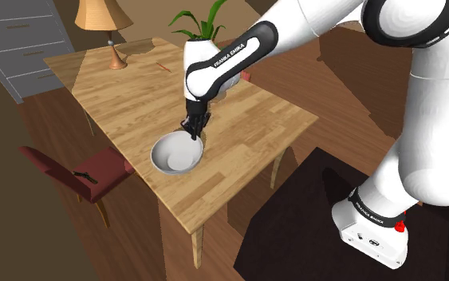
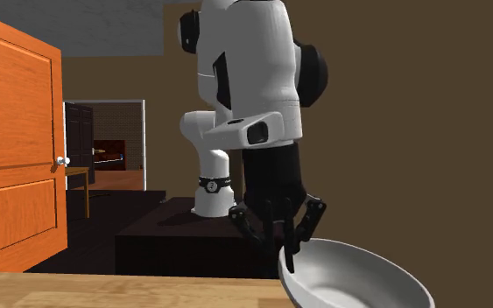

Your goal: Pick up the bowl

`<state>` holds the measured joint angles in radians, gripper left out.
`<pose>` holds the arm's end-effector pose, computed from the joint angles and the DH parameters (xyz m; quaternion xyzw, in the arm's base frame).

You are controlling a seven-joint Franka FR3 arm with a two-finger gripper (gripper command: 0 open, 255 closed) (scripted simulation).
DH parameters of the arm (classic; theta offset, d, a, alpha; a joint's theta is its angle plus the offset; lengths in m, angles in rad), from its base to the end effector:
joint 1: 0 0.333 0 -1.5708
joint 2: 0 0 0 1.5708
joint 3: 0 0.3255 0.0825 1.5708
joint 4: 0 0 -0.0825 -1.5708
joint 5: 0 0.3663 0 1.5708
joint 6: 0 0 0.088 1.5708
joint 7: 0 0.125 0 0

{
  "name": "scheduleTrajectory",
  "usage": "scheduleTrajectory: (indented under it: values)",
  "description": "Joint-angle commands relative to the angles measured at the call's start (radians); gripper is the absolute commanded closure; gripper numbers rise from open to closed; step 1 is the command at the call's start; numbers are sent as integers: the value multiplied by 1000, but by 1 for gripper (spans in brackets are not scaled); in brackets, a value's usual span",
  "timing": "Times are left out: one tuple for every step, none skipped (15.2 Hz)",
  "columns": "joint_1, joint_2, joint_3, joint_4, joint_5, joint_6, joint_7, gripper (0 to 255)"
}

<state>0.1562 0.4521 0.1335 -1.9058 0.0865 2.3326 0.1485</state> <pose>0.5933 0.1752 0.2639 -0.9976 -0.0340 0.0242 0.0562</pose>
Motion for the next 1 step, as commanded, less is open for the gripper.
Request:
scheduleTrajectory:
  values:
    - [-1, -7, 0, -2, 1, -5, 0, 255]
